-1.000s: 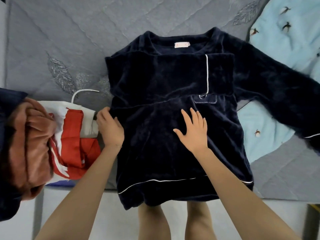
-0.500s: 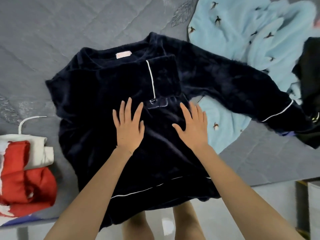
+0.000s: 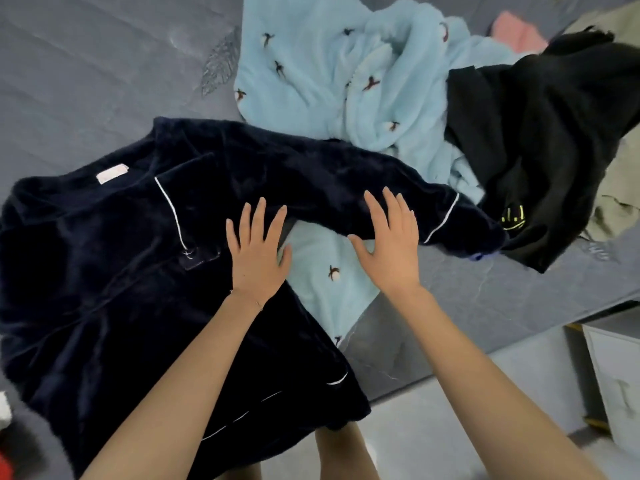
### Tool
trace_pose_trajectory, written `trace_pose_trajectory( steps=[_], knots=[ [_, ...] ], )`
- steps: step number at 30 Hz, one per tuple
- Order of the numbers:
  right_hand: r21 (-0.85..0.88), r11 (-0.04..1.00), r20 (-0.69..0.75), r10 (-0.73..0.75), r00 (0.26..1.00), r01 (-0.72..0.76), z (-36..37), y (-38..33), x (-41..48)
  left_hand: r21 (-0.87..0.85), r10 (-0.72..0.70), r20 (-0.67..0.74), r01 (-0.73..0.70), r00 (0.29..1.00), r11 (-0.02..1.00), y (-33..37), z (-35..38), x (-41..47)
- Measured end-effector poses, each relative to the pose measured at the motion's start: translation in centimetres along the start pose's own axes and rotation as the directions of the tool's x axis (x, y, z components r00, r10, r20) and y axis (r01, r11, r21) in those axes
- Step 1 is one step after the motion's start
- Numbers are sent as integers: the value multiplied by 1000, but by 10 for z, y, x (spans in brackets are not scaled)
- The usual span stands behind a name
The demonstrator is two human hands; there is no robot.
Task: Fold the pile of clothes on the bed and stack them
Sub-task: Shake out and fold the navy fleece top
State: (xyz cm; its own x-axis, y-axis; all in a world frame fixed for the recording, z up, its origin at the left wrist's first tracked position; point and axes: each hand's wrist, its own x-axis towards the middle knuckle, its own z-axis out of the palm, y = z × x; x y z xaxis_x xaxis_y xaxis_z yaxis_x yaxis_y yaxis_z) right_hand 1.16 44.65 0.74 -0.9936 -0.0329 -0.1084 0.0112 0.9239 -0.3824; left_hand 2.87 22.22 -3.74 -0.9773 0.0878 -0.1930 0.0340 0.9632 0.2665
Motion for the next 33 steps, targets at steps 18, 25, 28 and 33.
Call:
trace_pose_trajectory(
  steps=[18,25,28,33],
  knots=[
    [-185,901,-5,398,917,-392,-53,115,24,-158,245,-49,-249,968,955,130,15,51],
    [158,929,100,323,941,-335,-53,66,21,-595,278,69,-185,958,783,140,2,29],
    [316,865,141,362,921,-389,-41,34,22,-793,247,274,73,930,605,132,-10,19],
    [626,599,262,440,859,-498,-24,-33,23,-877,219,363,253,906,408,97,-31,2]
  ],
)
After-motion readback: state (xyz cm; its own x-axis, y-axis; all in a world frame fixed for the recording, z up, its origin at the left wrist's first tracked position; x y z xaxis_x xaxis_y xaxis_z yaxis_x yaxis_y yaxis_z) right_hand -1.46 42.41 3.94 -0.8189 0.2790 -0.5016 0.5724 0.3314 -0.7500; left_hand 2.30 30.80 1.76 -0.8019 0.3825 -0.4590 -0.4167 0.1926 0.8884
